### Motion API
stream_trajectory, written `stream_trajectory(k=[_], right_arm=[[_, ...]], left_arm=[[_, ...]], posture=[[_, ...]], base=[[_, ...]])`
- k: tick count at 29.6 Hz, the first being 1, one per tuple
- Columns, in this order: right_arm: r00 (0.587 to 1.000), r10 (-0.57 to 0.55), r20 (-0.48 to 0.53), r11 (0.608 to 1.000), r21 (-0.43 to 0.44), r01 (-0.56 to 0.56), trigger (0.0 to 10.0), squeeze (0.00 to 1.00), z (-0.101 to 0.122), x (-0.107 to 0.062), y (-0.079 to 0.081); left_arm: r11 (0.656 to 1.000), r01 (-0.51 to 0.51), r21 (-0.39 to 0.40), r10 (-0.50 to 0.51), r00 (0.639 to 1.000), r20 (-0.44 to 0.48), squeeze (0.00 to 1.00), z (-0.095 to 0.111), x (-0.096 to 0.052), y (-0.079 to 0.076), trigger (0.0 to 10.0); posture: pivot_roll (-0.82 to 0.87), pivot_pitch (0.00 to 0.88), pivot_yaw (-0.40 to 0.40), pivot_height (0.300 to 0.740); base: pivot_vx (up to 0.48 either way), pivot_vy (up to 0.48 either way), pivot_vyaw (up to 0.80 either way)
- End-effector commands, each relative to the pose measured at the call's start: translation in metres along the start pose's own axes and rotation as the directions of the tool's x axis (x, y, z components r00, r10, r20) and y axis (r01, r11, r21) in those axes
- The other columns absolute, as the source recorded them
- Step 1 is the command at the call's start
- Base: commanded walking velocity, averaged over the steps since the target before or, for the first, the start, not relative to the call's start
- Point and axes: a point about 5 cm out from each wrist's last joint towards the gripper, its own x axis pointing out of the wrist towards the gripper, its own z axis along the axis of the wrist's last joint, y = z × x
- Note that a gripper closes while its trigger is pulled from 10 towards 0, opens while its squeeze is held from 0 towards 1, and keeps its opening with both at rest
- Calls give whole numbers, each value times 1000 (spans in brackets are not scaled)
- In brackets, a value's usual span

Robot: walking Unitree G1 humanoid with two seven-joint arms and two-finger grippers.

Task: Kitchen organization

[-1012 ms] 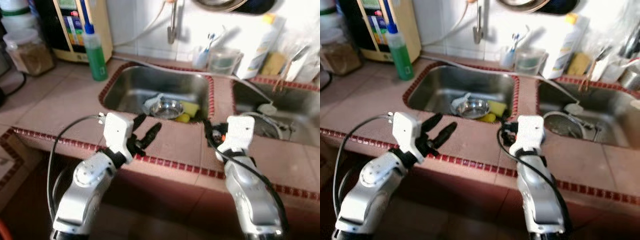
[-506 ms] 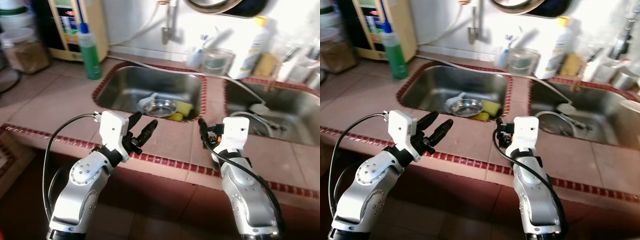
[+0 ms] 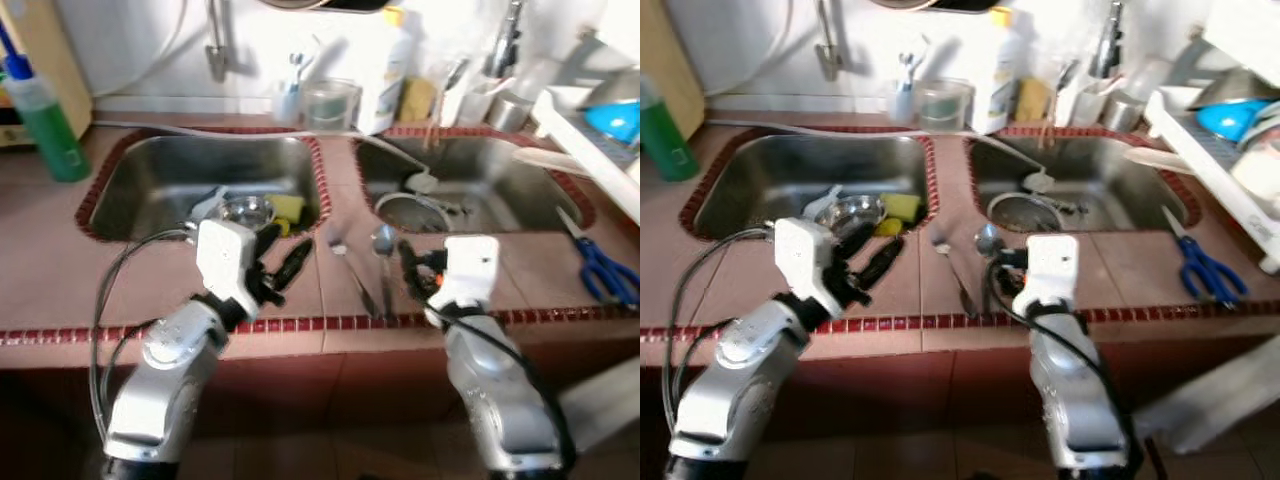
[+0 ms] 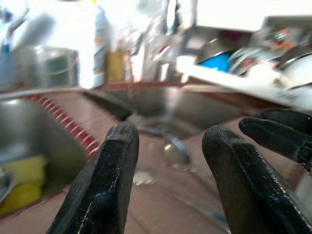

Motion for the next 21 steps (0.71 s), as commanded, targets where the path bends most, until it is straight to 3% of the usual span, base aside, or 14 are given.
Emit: stream_trajectory(k=[1, 13, 21], right_arm=[[999, 17, 32, 1000, 2, -17, 10000, 0, 7, 0, 5], [1000, 5, 24, 1000, 8, -5, 10000, 0, 8, 0, 2], [992, -123, -39, 990, 71, 125, 10000, 0, 2, 6, -20]], left_arm=[[1000, -16, 15, 17, 1000, -6, 0, 0, -2, 3, 10000], [999, -33, 30, 34, 999, -6, 0, 2, -1, 7, 10000], [994, 17, 105, -16, 1000, -11, 0, 8, 1, 0, 10000]], posture=[[-100, 28, -44, 703], [-102, 34, -45, 703], [-102, 49, -28, 703]], base=[[0, 0, 0], [0, 0, 0], [0, 0, 0]])
